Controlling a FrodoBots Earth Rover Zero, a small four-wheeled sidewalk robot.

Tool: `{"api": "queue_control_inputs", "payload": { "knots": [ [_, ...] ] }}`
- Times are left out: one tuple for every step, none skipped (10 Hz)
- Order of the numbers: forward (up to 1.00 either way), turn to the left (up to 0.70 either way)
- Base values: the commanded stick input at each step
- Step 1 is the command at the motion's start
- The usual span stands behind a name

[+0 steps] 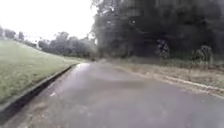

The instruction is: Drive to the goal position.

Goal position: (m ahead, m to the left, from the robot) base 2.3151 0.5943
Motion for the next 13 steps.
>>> {"api": "queue_control_inputs", "payload": {
  "knots": [
    [1.0,0.16],
    [1.0,0.18],
    [1.0,0.18],
    [1.0,0.18],
    [1.0,0.19],
    [1.0,0.22],
    [1.0,0.22],
    [1.0,0.22],
    [1.0,0.22],
    [1.0,0.21],
    [1.0,0.21],
    [1.0,0.21],
    [1.0,0.21]
  ]
}}
